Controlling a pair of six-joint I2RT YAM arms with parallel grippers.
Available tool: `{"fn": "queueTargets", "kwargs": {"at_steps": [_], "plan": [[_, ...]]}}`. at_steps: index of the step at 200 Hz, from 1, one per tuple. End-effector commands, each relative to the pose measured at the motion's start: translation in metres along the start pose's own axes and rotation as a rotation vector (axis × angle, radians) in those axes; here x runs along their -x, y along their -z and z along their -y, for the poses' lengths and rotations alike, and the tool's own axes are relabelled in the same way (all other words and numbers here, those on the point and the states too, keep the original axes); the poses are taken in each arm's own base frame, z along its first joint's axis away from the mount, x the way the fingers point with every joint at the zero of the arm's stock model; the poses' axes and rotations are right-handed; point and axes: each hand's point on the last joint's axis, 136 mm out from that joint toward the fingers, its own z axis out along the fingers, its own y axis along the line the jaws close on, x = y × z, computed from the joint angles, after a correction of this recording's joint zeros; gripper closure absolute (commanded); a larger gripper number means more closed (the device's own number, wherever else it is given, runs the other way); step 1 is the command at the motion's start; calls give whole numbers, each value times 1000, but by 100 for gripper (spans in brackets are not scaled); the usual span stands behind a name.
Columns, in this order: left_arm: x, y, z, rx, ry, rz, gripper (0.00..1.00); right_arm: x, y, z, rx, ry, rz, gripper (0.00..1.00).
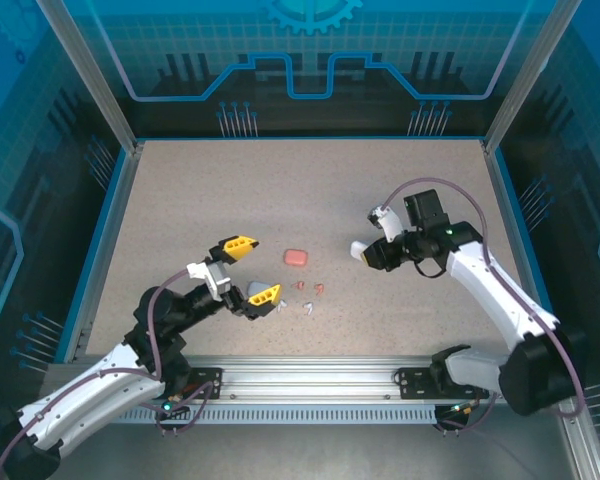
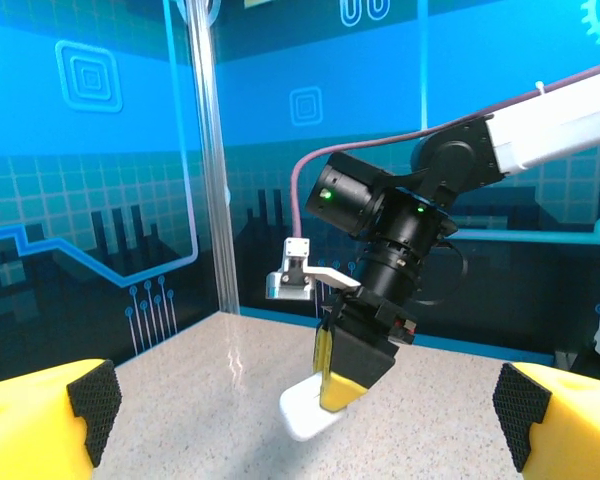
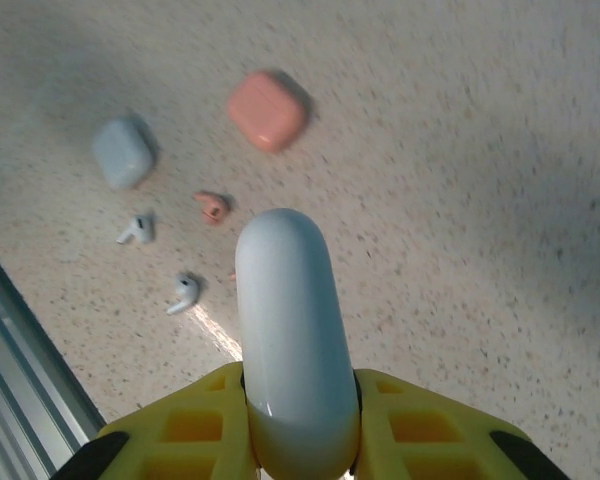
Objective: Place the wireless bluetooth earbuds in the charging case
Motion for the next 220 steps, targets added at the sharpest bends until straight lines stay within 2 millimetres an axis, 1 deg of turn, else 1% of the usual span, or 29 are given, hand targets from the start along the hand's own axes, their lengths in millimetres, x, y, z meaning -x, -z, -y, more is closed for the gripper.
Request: {"fn": "queueTargets", "kwargs": {"at_steps": [1,36,71,98,124,154,178,191,220], "plan": [[4,-2,-5,30,-14,-5,1,-8,-16,12,23,-78,-67,78],[2,-6,-6,30,-3,-20,1,-9,-48,23,87,-143,-138,78],[-1,-7,-7,33,2,-28,1,-15,-77,33,135,-202,-222,77],[-2,-8,-8,33,3,-32,1,-18,-91,40,159,-247,-253,77],[-2,-8,-8,34,10,-36,1,-23,-99,47,153,-273,-266,76],[-7,-7,-9,44,15,-49,1,-30,-104,54,142,-286,-293,69],[-13,-7,-16,81,23,-69,1,-31,-102,60,92,-281,-290,58],[-16,-6,-23,126,33,-80,1,-28,-96,63,55,-268,-273,51],[-27,0,-52,296,68,-129,1,-15,-74,66,-44,-216,-236,42]]}}
